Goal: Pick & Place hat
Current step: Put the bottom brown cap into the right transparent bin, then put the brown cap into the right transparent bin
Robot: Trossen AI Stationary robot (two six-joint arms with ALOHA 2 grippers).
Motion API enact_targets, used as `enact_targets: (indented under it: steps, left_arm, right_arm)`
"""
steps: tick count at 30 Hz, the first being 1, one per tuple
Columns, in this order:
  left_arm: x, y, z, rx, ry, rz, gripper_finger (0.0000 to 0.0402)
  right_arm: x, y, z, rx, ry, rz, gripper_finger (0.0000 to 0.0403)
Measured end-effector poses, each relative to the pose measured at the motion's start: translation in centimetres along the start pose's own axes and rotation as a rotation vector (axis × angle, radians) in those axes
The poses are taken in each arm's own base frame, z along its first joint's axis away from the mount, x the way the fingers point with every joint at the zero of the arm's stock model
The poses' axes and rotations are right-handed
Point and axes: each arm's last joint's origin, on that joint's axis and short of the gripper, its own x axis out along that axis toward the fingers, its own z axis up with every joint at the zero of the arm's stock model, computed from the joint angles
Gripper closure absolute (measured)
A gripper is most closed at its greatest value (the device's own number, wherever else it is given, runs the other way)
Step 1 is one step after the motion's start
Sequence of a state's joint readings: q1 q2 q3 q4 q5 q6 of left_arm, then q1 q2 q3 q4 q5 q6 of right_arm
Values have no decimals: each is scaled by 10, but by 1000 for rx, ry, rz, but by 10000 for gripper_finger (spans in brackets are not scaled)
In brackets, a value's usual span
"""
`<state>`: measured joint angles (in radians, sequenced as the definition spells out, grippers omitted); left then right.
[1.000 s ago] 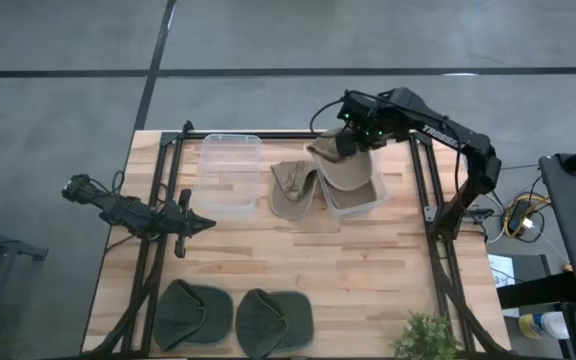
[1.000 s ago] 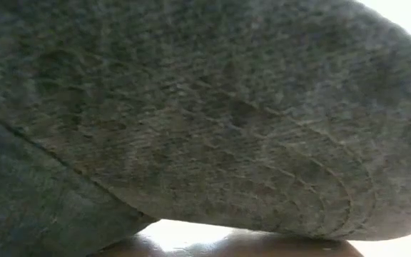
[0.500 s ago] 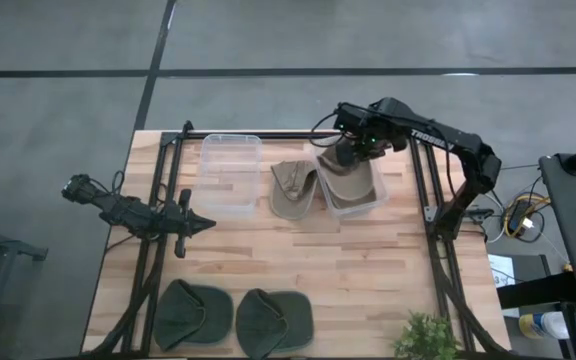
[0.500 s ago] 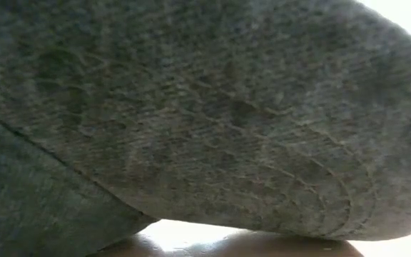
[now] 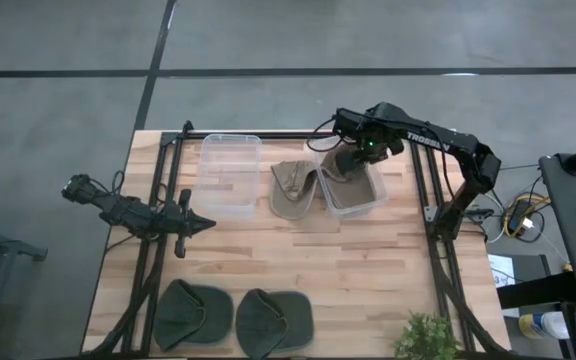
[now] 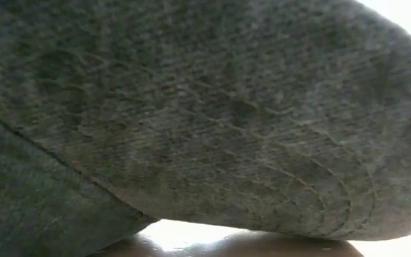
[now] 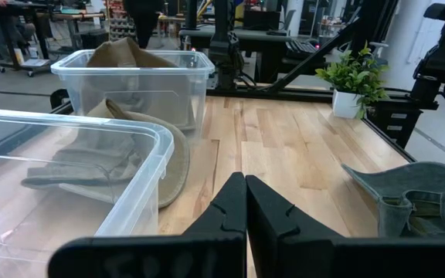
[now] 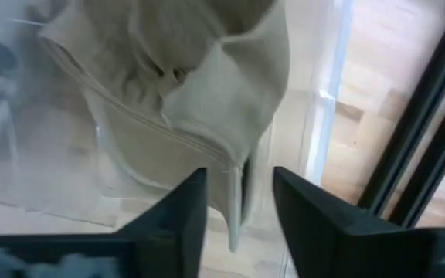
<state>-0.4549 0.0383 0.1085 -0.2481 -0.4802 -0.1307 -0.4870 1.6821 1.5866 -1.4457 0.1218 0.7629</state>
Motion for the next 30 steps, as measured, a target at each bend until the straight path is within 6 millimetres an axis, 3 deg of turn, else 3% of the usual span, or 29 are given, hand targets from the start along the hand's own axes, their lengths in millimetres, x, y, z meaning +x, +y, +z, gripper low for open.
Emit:
enact_targets:
  steps: [7, 12, 18, 24, 30]
  left_arm:
    - [0, 0, 0, 0, 0, 0, 401]
    - [0, 0, 0, 0, 0, 0, 401]
    - [0, 0, 0, 0, 0, 0, 401]
    - [0, 0, 0, 0, 0, 0, 401]
    - [0, 0, 0, 0, 0, 0, 401]
  right_arm:
    - [-40, 4, 1, -129, -118, 102, 191]
    - [-72, 23, -8, -303, -261, 209, 191]
    - [-100, 56, -37, -646, -436, 322, 202]
    - [-106, 83, -63, -770, -522, 416, 202]
    - [-96, 100, -87, -651, -429, 507, 202]
